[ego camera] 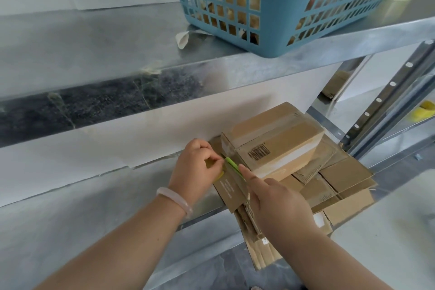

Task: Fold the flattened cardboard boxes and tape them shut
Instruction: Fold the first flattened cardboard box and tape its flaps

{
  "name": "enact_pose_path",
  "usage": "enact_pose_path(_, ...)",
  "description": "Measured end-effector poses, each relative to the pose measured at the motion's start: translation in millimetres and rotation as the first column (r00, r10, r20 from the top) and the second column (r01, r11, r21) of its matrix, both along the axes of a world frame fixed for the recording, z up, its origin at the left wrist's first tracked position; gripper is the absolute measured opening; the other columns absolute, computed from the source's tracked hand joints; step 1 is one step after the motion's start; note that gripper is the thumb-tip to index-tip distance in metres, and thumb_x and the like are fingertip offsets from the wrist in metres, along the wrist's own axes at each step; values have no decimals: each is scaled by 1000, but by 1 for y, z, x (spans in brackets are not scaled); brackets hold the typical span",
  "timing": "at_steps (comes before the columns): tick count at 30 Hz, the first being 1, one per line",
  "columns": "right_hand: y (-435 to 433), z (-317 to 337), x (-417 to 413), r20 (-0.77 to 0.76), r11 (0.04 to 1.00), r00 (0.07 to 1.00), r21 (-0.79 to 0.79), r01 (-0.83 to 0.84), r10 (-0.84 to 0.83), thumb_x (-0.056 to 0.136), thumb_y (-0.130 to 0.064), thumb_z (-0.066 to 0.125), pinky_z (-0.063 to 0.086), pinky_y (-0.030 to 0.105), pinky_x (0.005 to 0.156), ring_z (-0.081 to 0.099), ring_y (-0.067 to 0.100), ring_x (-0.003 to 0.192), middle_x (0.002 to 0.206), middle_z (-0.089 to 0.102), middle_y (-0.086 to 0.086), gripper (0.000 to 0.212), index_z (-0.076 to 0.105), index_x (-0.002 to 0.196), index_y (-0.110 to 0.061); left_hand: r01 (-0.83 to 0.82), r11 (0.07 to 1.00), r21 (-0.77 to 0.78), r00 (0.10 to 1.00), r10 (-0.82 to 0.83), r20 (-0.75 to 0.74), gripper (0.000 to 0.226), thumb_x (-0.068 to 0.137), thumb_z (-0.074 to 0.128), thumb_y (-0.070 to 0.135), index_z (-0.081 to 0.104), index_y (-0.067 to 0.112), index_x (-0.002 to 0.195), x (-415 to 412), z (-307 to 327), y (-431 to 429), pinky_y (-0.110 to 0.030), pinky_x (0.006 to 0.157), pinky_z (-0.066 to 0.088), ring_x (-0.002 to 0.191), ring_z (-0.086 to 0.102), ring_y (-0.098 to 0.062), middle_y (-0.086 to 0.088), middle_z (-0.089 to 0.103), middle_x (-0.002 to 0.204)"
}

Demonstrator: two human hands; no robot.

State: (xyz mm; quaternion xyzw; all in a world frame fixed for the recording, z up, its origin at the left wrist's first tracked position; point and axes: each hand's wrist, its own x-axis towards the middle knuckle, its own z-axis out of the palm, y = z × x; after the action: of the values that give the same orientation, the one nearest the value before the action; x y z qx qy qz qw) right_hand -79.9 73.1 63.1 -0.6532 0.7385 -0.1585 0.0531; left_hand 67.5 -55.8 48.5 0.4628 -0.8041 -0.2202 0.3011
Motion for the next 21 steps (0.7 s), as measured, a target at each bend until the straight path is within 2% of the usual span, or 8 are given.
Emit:
enact_pose_path(3,2,1,-3,31,999,999,38,-34,33,102,-34,32,36,22,46,43,7,56,72,40,-12,59,5,152,-50,-85,995,59,996,87,-24,8,84,72,27,68,27,77,3,-1,-2,2,72,33,85,47,8,17,47,91)
enact_pose_path(6,-3,4,-3,41,996,998,72,-49,46,102,-35,34,29,21,45,38,4,54,71,39,-11,58,9,152,-49,-47,997,60,999,48,-14,10,85,70,28,66,29,76,-1,-1,5,4,73,32,91,44,12,21,46,91)
enact_pose_path(8,-7,2,-6,39,994,998,92,-54,50,103,-34,36,33,22,47,41,7,56,73,42,-10,59,9,153,-47,-53,998,46,998,54,-18,10,85,69,30,66,30,75,-1,0,5,3,72,32,92,43,14,22,46,91)
enact_pose_path(11,-10,-3,-15,11,986,998,154,-58,57,101,-27,38,47,23,56,50,12,66,78,45,-11,58,17,153,-43,-128,990,68,988,133,-74,21,85,69,33,57,40,69,8,6,-1,-4,69,35,86,48,8,20,48,92)
enact_pose_path(14,-6,-3,-25,51,981,990,133,-139,133,103,-32,34,45,21,54,51,10,65,79,47,-12,53,20,152,-45,-115,993,-5,993,115,-3,17,86,68,33,58,37,72,17,3,-3,-3,71,35,88,47,9,20,46,93)
enact_pose_path(16,0,2,-33,95,966,966,73,-249,242,103,-37,33,48,22,54,53,7,63,81,52,-13,52,15,150,-49,-139,987,-77,989,142,39,7,86,69,26,65,26,80,24,-4,-6,-2,74,33,84,47,4,14,47,94)
enact_pose_path(18,6,9,-44,88,941,937,-49,-335,338,100,-35,35,49,18,52,55,5,60,81,59,-15,52,20,149,-47,-186,972,-146,978,197,64,3,85,71,18,69,16,83,35,-10,-12,-6,78,35,82,47,-2,7,47,98)
enact_pose_path(21,13,7,-78,159,870,921,-415,-266,357,96,-20,43,49,15,54,57,1,62,84,63,-11,49,41,145,-25,-269,939,-216,944,301,136,6,79,76,9,72,10,82,51,-23,-18,-35,73,52,71,60,-22,-5,54,103)
